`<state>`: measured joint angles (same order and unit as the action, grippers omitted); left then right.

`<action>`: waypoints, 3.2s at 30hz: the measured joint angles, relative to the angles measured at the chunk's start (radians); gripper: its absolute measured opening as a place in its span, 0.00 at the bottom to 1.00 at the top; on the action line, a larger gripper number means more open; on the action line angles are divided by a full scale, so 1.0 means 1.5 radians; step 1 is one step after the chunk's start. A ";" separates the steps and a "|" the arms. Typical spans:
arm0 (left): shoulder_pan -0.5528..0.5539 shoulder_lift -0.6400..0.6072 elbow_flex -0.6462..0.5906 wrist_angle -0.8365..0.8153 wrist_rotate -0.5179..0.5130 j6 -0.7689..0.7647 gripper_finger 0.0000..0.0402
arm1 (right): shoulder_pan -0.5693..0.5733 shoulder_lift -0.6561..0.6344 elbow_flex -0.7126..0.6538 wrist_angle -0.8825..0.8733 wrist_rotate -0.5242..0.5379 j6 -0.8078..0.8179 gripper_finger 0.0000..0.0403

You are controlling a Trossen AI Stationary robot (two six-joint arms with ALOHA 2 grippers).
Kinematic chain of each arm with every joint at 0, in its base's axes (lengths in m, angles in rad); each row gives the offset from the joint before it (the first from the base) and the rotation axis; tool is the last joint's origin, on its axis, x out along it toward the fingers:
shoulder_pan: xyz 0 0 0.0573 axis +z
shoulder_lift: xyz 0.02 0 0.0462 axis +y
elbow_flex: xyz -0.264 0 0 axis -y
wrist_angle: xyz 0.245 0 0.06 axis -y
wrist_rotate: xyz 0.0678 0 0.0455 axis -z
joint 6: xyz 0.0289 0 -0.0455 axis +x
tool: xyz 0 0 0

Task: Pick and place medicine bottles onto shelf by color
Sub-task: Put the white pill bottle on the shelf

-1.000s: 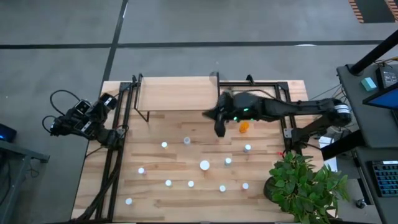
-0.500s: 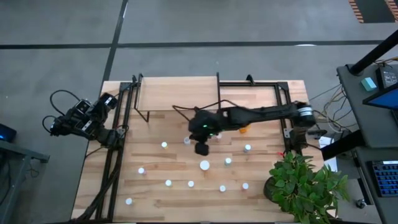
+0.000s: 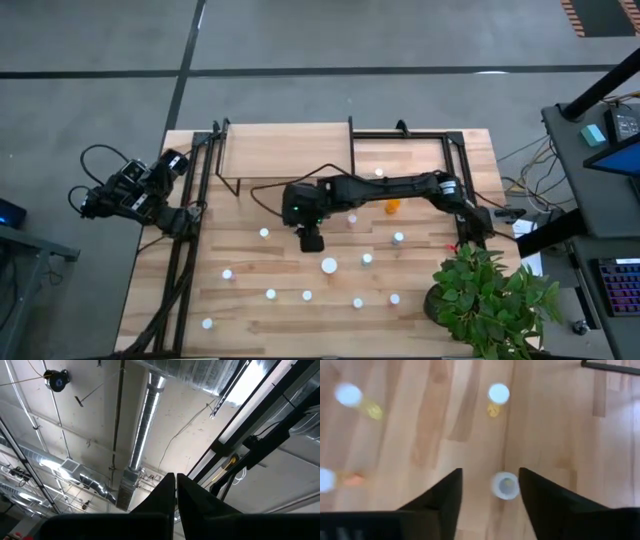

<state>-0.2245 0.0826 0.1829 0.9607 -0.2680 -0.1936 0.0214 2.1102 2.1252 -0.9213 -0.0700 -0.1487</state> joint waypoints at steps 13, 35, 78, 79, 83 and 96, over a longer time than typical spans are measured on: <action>0.000 0.000 0.000 0.001 -0.003 -0.002 0.00 | -0.016 0.054 0.084 -0.069 -0.001 -0.079 0.64; 0.000 0.000 0.001 0.016 -0.005 -0.006 0.00 | -0.014 0.116 0.002 -0.025 0.095 0.023 0.61; -0.001 0.197 0.001 0.053 -0.106 -0.103 0.00 | -0.194 -0.121 0.115 -0.011 0.048 0.209 0.33; 0.000 0.209 0.001 0.062 -0.118 -0.094 0.00 | -0.212 -0.121 0.115 -0.019 0.049 0.217 0.33; 0.000 0.241 0.001 0.091 -0.172 -0.076 0.00 | -0.276 -0.110 0.111 -0.061 0.047 0.228 0.33; 0.000 0.255 0.001 0.110 -0.235 -0.059 0.00 | -0.346 -0.049 0.111 -0.104 0.031 0.223 0.33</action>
<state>-0.2241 0.4652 0.1841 1.1254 -0.6209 -0.2818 -0.4980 2.0362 2.2924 -1.0767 -0.0231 0.1859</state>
